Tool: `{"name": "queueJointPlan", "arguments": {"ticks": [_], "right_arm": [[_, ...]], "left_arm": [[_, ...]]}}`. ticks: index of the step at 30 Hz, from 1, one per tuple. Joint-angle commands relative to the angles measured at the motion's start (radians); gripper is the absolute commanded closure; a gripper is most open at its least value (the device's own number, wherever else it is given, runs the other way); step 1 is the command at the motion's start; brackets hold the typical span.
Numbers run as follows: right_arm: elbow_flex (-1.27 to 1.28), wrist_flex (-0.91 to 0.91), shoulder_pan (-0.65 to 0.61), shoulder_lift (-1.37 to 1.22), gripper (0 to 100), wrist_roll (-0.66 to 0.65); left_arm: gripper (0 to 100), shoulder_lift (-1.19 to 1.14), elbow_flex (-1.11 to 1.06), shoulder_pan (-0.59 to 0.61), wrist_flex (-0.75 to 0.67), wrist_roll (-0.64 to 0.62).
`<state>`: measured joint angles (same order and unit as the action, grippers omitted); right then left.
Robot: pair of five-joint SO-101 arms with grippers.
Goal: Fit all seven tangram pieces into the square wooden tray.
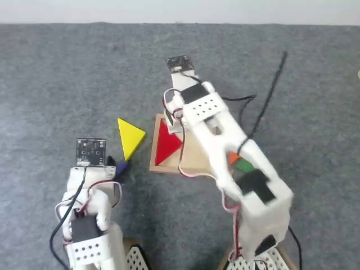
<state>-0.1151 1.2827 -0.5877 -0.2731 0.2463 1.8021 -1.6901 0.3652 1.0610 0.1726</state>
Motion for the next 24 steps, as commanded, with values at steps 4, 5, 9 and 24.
{"name": "queueJointPlan", "arguments": {"ticks": [4,5,9,24], "right_arm": [[0.262,-0.024,0.156,0.484,64.9,-0.104],[0.333,-0.039,0.179,0.547,64.9,-0.127],[0.674,-0.13,0.232,0.769,64.9,-0.221],[1.258,-0.374,0.469,1.129,64.9,-0.348]], "left_arm": [[86,0.02,0.139,0.078,0.005,0.155],[86,0.02,0.16,0.078,0.038,0.176],[81,0.02,0.268,0.078,0.152,0.25],[80,0.011,0.536,0.068,0.308,0.342]]}}
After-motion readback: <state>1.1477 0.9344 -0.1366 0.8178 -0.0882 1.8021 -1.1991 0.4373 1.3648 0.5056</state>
